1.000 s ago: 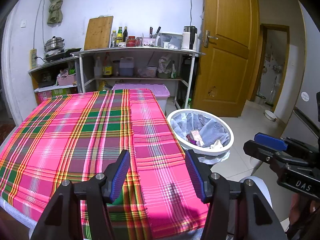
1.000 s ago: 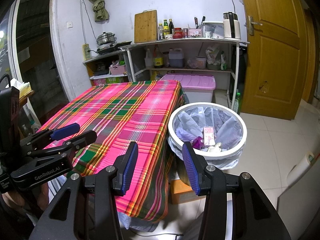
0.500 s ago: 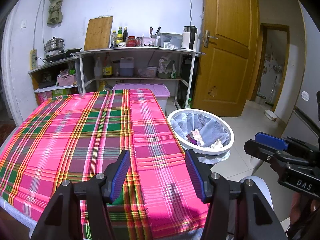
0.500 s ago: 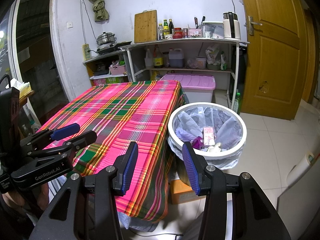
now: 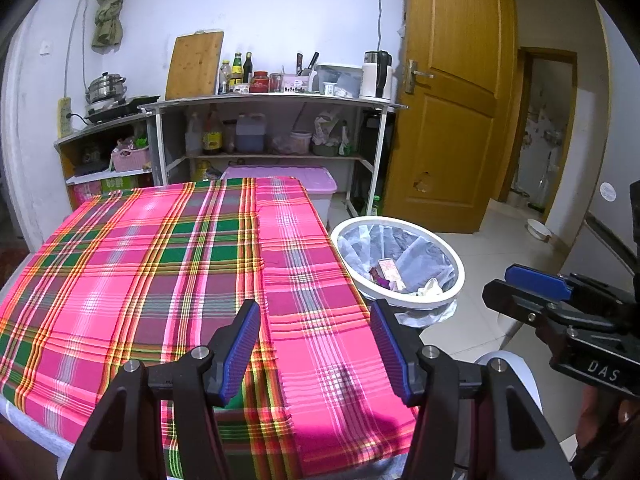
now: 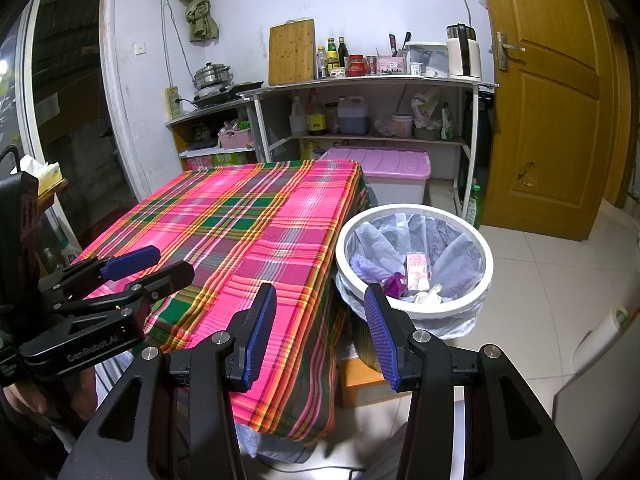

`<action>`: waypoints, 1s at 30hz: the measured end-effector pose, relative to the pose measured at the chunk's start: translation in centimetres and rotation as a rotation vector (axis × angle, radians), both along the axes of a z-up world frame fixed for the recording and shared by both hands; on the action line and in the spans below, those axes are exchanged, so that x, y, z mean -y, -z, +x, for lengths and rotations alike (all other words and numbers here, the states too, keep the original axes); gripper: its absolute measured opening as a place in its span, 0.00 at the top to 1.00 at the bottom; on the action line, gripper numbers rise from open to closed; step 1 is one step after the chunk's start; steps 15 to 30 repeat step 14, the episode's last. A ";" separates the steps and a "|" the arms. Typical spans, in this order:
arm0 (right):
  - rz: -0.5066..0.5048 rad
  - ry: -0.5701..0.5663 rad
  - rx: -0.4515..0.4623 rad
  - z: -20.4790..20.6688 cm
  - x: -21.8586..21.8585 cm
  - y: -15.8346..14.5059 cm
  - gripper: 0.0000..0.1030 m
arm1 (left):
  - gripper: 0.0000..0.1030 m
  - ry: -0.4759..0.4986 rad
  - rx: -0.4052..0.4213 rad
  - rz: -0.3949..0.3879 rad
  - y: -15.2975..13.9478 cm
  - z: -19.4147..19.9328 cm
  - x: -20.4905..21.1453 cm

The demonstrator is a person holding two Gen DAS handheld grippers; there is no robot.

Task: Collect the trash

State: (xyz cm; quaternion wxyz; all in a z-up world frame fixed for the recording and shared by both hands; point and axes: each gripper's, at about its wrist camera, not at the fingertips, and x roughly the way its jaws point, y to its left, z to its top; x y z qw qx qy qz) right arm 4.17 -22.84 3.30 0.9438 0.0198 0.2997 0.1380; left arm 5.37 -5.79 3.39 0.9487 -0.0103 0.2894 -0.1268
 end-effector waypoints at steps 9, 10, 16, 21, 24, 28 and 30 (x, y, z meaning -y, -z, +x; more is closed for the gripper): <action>-0.002 -0.002 -0.002 0.0 0.0 -0.1 0.54 | 0.45 -0.003 0.005 0.020 0.0 0.1 0.7; -0.002 -0.001 -0.003 0.0 0.1 -0.1 0.54 | 0.45 -0.003 0.003 0.017 0.1 0.2 0.7; -0.002 -0.001 -0.003 0.0 0.1 -0.1 0.54 | 0.45 -0.009 0.000 0.015 0.1 0.4 0.5; -0.002 -0.001 -0.003 0.0 0.1 -0.1 0.54 | 0.45 -0.009 0.000 0.015 0.1 0.4 0.5; -0.002 -0.001 -0.003 0.0 0.1 -0.1 0.54 | 0.45 -0.009 0.000 0.015 0.1 0.4 0.5; -0.002 -0.001 -0.003 0.0 0.1 -0.1 0.54 | 0.45 -0.009 0.000 0.015 0.1 0.4 0.5; -0.002 -0.001 -0.003 0.0 0.1 -0.1 0.54 | 0.45 -0.009 0.000 0.015 0.1 0.4 0.5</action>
